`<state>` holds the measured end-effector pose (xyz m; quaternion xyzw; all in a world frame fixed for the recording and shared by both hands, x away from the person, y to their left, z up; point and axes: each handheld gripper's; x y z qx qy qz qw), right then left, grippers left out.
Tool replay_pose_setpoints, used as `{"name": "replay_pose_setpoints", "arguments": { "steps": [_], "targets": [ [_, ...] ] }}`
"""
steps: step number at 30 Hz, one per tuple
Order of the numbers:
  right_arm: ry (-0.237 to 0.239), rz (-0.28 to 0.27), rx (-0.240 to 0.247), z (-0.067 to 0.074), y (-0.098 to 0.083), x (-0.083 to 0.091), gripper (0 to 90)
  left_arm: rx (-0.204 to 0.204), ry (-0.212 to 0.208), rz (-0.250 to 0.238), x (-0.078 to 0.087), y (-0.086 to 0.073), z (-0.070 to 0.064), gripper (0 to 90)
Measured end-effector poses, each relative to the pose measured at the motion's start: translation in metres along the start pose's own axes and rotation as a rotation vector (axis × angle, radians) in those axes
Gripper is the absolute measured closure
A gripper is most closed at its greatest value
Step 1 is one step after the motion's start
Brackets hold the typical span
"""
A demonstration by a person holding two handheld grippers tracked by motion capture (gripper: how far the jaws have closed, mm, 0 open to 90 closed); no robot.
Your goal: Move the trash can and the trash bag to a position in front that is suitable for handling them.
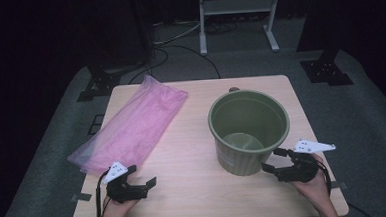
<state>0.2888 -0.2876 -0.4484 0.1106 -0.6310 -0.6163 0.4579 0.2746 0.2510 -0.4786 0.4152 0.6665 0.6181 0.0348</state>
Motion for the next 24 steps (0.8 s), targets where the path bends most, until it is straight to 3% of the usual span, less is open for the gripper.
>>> {"name": "replay_pose_setpoints", "arguments": {
  "steps": [12, 24],
  "targets": [
    [0.034, 0.018, 0.004, 0.004, 0.022, -0.04, 15.8, 0.0, 0.001, -0.002, 0.001, 0.0, 0.001, 0.2],
    [0.057, 0.028, 0.001, 0.006, 0.031, -0.063, 15.7, -0.013, 0.001, 0.004, -0.001, 0.0, -0.002, 0.2]
  ]
}}
Point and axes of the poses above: each handheld gripper's, and its own axes: x roughly backward along the jaws, y roughly out of its top, z roughly to its left, and after that the axes turned 3 degrees about x, right-handed
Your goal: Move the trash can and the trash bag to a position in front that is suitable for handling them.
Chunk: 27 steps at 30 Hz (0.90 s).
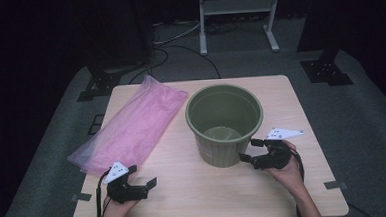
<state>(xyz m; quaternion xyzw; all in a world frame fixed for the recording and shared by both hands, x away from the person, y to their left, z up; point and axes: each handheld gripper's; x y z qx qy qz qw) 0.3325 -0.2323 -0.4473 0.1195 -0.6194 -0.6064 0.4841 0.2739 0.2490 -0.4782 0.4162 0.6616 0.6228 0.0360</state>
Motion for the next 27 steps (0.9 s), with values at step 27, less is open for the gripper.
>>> {"name": "replay_pose_setpoints", "arguments": {
  "steps": [27],
  "targets": [
    [-0.011, -0.047, -0.068, -0.001, -0.05, 0.052, 15.8, -0.07, 0.19, 0.104, -0.016, 0.045, 0.048, 9.7]
  ]
}}
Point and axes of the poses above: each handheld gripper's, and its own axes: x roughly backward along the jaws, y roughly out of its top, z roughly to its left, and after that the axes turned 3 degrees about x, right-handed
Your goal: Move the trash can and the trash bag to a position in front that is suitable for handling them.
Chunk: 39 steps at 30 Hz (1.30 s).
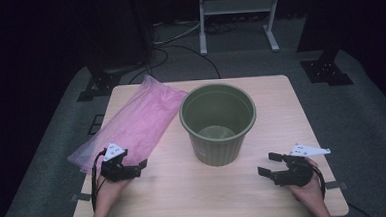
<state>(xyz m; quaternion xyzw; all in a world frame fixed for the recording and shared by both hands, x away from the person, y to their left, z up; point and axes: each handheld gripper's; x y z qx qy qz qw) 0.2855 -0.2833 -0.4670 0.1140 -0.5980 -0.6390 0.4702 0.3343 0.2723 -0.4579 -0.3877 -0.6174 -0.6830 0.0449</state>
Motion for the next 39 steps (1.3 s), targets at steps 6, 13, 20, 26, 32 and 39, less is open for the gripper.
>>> {"name": "replay_pose_setpoints", "arguments": {
  "steps": [6, 13, 20, 26, 32, 39],
  "targets": [
    [-0.001, -0.01, -0.01, -0.004, -0.001, 0.006, 15.8, 0.039, 0.088, 0.123, -0.024, 0.009, 0.026, 15.1],
    [-0.007, -0.003, -0.011, -0.008, -0.004, 0.007, 16.3, 0.015, 0.084, 0.177, -0.032, 0.01, 0.03, 32.1],
    [-0.003, -0.006, -0.016, -0.007, -0.004, 0.006, 16.3, -0.034, 0.021, 0.181, -0.026, 0.009, 0.023, 77.6],
    [0.0, -0.01, -0.022, -0.007, -0.005, 0.007, 16.4, -0.091, -0.043, 0.241, -0.015, 0.006, 0.013, 89.4],
    [0.001, -0.012, -0.03, -0.008, -0.006, 0.008, 16.4, -0.107, -0.102, 0.248, 0.01, -0.01, 0.006, 89.4],
    [0.002, -0.013, -0.032, -0.007, -0.005, 0.008, 16.4, -0.112, -0.139, 0.268, 0.055, -0.041, 0.002, 89.4]
  ]
}}
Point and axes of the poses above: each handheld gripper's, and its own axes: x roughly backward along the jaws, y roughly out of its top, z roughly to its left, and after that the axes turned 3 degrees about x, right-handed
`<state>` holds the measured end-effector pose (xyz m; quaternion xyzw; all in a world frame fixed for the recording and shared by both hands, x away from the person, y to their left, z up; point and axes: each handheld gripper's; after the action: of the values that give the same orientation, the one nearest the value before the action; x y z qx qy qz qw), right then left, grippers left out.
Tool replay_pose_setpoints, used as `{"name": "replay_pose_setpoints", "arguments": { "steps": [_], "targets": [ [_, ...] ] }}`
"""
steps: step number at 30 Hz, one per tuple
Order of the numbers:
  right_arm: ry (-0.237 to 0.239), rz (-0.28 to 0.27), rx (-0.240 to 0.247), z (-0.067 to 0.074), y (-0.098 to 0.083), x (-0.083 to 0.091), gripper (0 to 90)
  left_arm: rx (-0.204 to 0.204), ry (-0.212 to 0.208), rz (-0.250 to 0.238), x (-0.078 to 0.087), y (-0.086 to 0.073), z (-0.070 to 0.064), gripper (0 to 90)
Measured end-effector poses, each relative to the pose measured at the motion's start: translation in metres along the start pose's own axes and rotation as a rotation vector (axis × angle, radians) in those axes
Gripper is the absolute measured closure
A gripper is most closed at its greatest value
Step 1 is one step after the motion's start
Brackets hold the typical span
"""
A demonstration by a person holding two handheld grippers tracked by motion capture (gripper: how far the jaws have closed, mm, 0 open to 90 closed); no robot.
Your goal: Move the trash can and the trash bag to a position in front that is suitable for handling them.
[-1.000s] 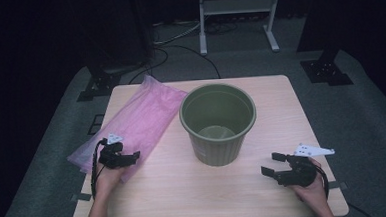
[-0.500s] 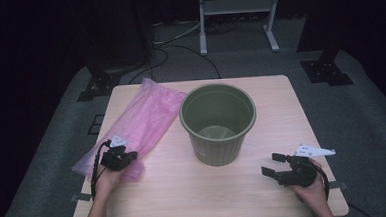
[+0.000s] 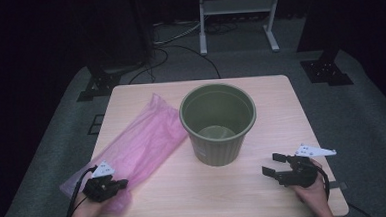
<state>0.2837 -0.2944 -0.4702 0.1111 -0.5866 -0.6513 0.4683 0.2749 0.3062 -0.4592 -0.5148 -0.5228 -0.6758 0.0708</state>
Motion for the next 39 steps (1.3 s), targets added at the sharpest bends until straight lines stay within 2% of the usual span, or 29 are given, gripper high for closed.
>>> {"name": "replay_pose_setpoints", "arguments": {
  "steps": [2, 3, 4, 6, 7, 8, 10, 12, 13, 15, 18, 23, 27, 32, 37, 39],
  "targets": [
    [0.0, 0.002, 0.0, 0.001, 0.0, -0.001, 16.4, 0.002, -0.018, -0.008, 0.012, -0.013, -0.003, 87.8],
    [0.0, 0.002, 0.0, 0.001, 0.0, -0.001, 16.4, 0.002, -0.018, -0.008, 0.012, -0.013, -0.003, 83.3],
    [-0.001, 0.002, 0.003, 0.002, 0.001, -0.001, 16.4, -0.009, -0.026, -0.013, 0.02, -0.017, -0.004, 77.8],
    [-0.001, 0.003, 0.003, 0.003, 0.001, -0.002, 16.5, -0.017, -0.028, -0.022, 0.024, -0.018, -0.004, 67.2],
    [-0.001, 0.003, 0.003, 0.003, 0.001, -0.002, 16.5, -0.018, -0.022, -0.033, 0.028, -0.019, -0.004, 67.2],
    [0.001, 0.004, 0.002, 0.003, 0.001, -0.002, 16.5, -0.038, -0.019, -0.062, 0.034, -0.017, -0.002, 57.4],
    [0.001, 0.005, 0.001, 0.003, 0.0, -0.003, 16.5, -0.044, -0.013, -0.078, 0.037, -0.014, 0.002, 48.4],
    [0.001, 0.008, 0.0, 0.003, 0.0, -0.004, 16.4, -0.053, -0.008, -0.085, 0.037, -0.011, 0.004, 39.7],
    [0.001, 0.011, 0.0, 0.003, 0.0, -0.004, 16.5, -0.064, -0.001, -0.094, 0.036, -0.008, 0.007, 39.7],
    [0.003, 0.019, 0.0, 0.003, -0.001, -0.005, 16.5, -0.063, -0.003, -0.096, 0.032, -0.003, 0.012, 28.9],
    [0.004, 0.025, -0.002, 0.002, -0.001, -0.006, 16.4, -0.055, 0.005, -0.087, 0.016, 0.01, 0.024, 21.1],
    [0.004, 0.03, -0.003, 0.001, -0.002, -0.006, 16.4, -0.067, 0.014, -0.062, 0.0, 0.024, 0.031, 18.2],
    [0.002, 0.027, -0.004, 0.0, -0.003, -0.005, 16.4, -0.086, 0.017, -0.02, -0.018, 0.036, 0.035, 18.2],
    [0.002, 0.029, -0.003, -0.001, -0.003, -0.005, 16.5, -0.082, 0.03, 0.01, -0.031, 0.036, 0.04, 18.2],
    [0.001, 0.027, -0.004, -0.001, -0.003, -0.004, 16.5, -0.065, 0.019, -0.01, -0.034, 0.031, 0.041, 18.6],
    [0.001, 0.027, -0.004, -0.001, -0.003, -0.004, 16.5, -0.07, 0.013, -0.016, -0.033, 0.031, 0.04, 23.9]
  ]
}}
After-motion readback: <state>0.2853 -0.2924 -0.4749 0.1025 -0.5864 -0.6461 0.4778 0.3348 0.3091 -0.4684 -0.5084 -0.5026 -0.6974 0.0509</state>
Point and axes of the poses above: each handheld gripper's, and its own axes: x roughly backward along the jaws, y roughly out of its top, z roughly to its left, and after that the axes turned 3 degrees about x, right-handed
